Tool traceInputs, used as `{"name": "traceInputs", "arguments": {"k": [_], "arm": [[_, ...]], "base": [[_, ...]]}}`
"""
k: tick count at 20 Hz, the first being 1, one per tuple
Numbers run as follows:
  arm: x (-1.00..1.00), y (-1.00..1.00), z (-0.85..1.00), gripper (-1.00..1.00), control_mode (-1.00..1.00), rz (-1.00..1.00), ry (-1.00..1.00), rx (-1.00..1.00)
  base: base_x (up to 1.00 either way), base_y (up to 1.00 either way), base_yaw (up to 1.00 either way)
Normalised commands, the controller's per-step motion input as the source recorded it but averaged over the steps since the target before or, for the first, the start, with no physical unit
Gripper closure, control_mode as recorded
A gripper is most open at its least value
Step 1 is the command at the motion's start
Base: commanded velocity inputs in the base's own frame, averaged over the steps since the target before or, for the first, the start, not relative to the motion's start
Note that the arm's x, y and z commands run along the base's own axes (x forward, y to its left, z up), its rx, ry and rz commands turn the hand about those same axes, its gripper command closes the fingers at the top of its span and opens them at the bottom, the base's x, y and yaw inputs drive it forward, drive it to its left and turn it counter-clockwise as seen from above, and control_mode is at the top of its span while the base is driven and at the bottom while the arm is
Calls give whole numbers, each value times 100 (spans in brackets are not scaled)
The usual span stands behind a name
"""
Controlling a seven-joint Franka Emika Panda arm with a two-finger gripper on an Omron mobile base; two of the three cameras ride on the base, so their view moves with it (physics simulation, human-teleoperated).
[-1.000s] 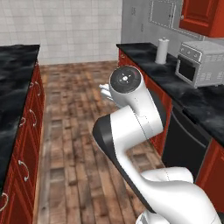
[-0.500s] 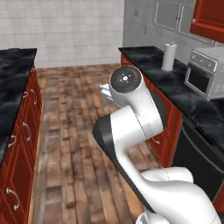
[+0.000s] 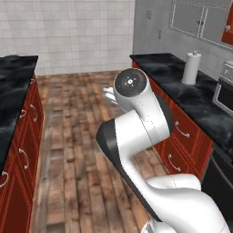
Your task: Move the mustard and shaker from the cabinet to the dining counter.
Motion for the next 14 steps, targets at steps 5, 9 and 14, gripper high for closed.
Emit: {"name": "traceInputs", "arguments": {"k": [5,9,14], "arm": [[0,0,0,100,100,0,0,0],[0,0,0,100,100,0,0,0],[0,0,0,100,100,0,0,0]], "base": [[93,-5,0],[91,-11,4],[92,-11,4]]}}
